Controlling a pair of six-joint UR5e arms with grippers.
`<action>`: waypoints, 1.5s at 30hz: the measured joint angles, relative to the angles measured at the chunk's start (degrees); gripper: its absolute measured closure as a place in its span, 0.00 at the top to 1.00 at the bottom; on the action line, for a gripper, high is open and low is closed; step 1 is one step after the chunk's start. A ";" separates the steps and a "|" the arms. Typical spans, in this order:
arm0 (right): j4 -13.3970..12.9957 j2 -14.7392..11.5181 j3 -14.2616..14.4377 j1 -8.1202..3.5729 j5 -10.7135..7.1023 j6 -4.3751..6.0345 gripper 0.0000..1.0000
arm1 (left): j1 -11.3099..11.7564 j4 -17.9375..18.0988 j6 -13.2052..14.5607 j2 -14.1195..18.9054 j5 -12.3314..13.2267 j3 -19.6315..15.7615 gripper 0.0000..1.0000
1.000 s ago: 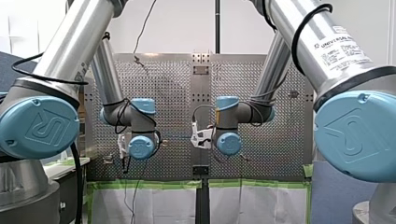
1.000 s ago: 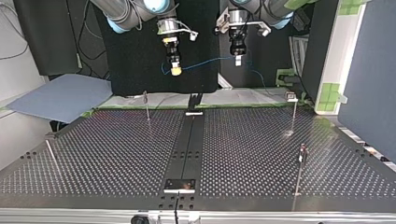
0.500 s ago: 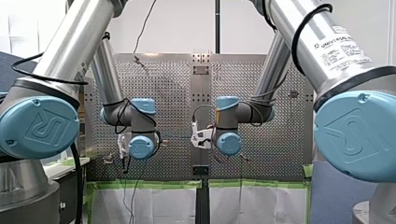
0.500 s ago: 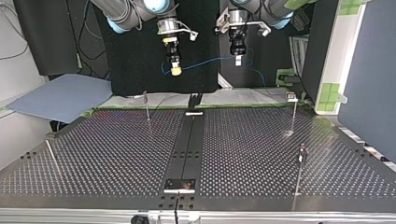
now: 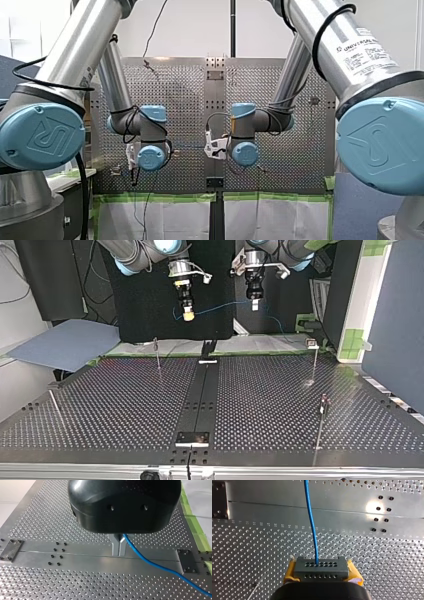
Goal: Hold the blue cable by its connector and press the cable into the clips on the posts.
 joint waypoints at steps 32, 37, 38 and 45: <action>0.09 0.05 0.05 0.05 -0.04 0.05 0.00 | -0.17 0.35 0.32 -0.38 0.00 -0.05 0.00; 0.99 1.59 0.84 1.60 -0.23 0.45 0.00 | -0.33 1.04 0.50 -2.65 0.00 -0.07 0.00; 1.07 2.03 0.91 2.03 -0.24 0.47 0.00 | -0.33 1.07 0.51 -3.14 0.00 -0.07 0.00; 1.23 6.28 1.04 3.93 -0.26 0.52 0.00 | -0.35 1.14 0.53 -6.82 0.00 -0.09 0.00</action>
